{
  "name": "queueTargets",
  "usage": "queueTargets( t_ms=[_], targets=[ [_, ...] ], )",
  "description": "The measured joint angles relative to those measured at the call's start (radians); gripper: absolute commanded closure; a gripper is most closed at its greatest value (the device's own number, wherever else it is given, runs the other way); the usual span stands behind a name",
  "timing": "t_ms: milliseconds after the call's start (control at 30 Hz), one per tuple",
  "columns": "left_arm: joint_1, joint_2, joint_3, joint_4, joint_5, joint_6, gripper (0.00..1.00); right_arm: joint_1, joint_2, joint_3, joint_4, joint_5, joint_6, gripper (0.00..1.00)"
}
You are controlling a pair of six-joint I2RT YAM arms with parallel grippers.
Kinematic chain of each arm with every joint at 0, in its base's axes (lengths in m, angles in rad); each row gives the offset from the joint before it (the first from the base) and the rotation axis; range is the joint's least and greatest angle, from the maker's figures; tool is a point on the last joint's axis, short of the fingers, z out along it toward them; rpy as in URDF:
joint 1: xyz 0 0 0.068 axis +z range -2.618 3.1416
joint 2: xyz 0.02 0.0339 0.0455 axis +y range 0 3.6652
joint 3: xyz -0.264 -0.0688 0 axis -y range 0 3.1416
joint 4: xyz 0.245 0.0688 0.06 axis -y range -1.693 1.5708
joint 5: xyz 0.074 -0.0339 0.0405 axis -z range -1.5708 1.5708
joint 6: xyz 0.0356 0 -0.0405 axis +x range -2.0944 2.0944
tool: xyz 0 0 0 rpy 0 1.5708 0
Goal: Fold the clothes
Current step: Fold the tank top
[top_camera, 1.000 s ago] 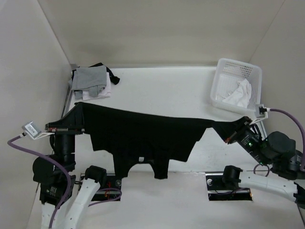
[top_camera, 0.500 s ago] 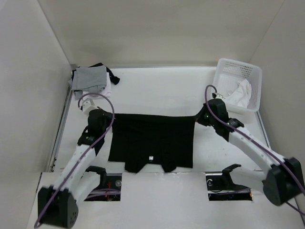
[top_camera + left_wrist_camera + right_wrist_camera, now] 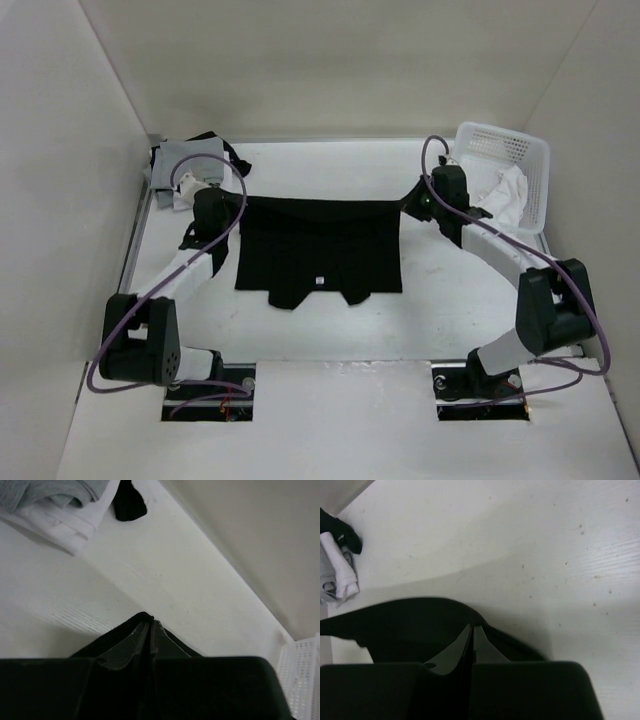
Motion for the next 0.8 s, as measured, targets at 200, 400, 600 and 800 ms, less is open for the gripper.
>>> queueTargets(
  t_ms=[200, 400, 600, 800],
  targets=[
    [0.009, -0.232, -0.174, 0.019, 0.028, -0.012, 1.00, 0.000, -0.198, -0.220, 0.048, -0.018, 0.028, 0.98],
    [0.065, -0.465, -0.357, -0.066, 0.086, -0.025, 1.00, 0.014, -0.404, -0.421, 0.045, -0.018, 0.057, 0.98],
    [0.114, -0.763, -0.436, -0.200, 0.140, -0.029, 1.00, 0.079, -0.580, -0.542, 0.032, -0.005, 0.084, 0.98],
    [0.142, -0.949, -0.497, -0.322, 0.192, -0.037, 1.00, 0.145, -0.709, -0.652, -0.018, 0.024, 0.130, 0.96]
  ],
)
